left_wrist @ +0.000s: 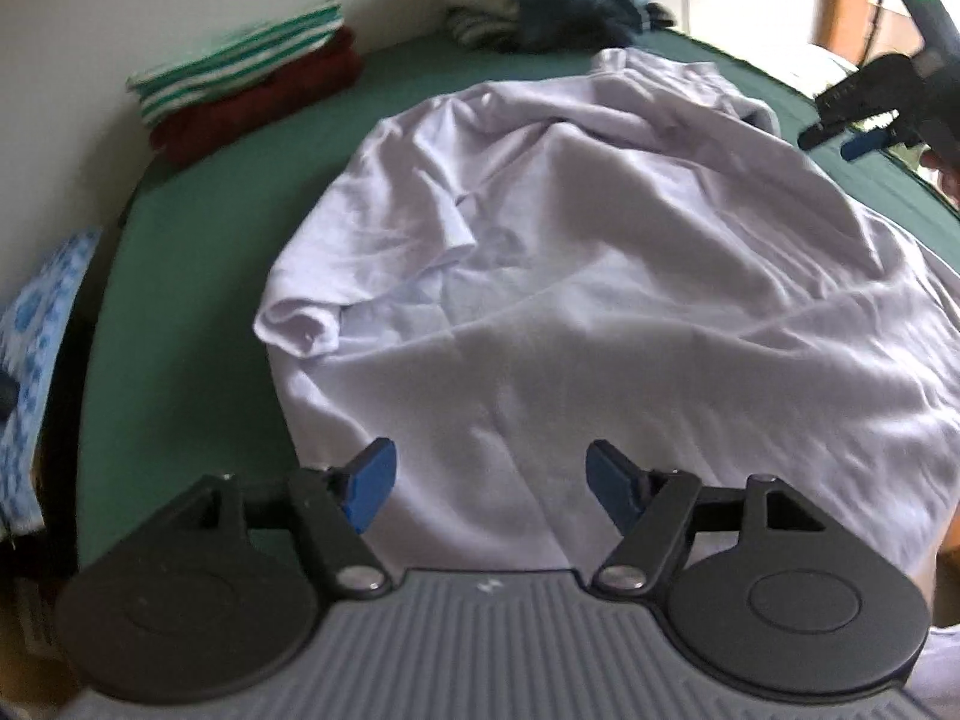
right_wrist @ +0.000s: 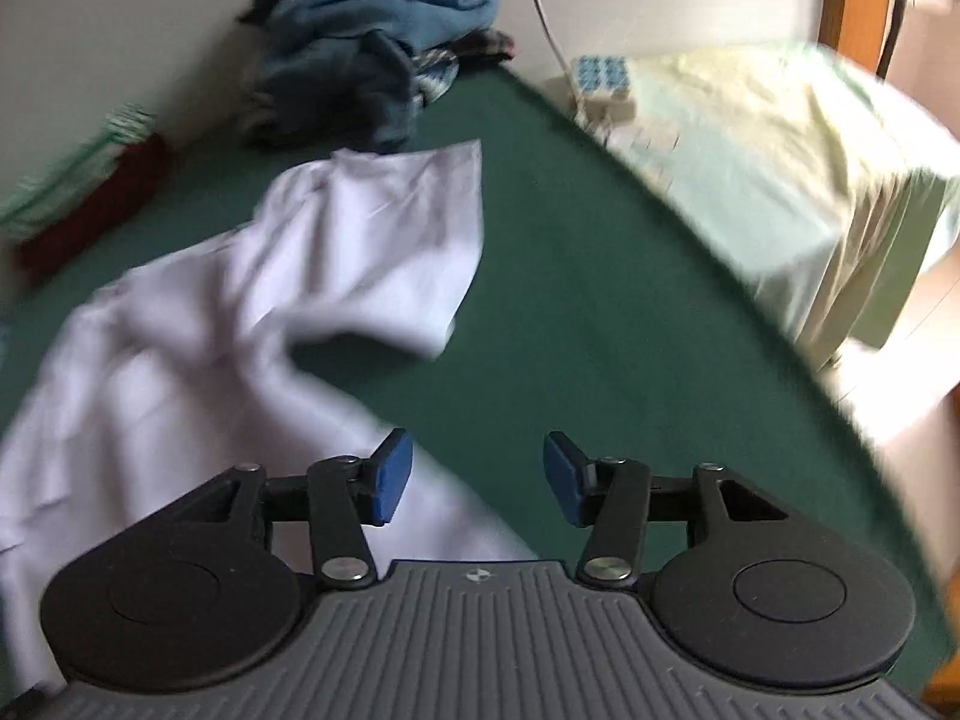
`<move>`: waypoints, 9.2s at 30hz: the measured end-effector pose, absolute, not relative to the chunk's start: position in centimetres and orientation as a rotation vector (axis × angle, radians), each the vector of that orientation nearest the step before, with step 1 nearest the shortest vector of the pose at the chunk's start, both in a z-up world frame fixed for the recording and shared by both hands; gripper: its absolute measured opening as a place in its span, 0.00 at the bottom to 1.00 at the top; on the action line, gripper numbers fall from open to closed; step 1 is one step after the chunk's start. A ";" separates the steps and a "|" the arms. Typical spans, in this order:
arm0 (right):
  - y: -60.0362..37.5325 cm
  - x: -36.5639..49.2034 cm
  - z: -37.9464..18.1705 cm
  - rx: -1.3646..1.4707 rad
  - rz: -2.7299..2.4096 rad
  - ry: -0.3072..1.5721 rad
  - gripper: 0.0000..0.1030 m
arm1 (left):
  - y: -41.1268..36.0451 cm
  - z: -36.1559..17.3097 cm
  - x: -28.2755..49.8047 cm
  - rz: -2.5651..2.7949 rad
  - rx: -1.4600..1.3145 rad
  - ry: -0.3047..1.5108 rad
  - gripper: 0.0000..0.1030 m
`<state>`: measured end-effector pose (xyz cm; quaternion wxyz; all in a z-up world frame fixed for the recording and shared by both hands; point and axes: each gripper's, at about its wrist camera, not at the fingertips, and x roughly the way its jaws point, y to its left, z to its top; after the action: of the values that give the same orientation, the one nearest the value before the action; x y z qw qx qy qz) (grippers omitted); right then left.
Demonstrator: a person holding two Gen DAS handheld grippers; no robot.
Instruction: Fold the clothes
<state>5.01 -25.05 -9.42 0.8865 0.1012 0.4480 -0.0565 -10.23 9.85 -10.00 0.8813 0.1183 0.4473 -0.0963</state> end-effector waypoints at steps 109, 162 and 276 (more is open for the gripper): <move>-9.7 17.3 -9.5 0.058 0.315 0.822 0.05 | 24.9 -9.6 3.7 0.176 -0.026 0.743 0.09; -7.7 20.4 -9.6 0.130 0.449 0.899 0.43 | 14.6 -14.5 9.2 0.083 0.228 0.658 0.99; -28.0 19.5 -11.8 -0.060 -0.113 0.786 0.64 | 26.8 -8.8 5.0 0.319 0.225 0.758 0.63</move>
<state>19.48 -28.04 -11.82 0.9218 -0.0290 0.3828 -0.0548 5.03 26.80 -8.82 0.9105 0.1089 0.3677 0.1546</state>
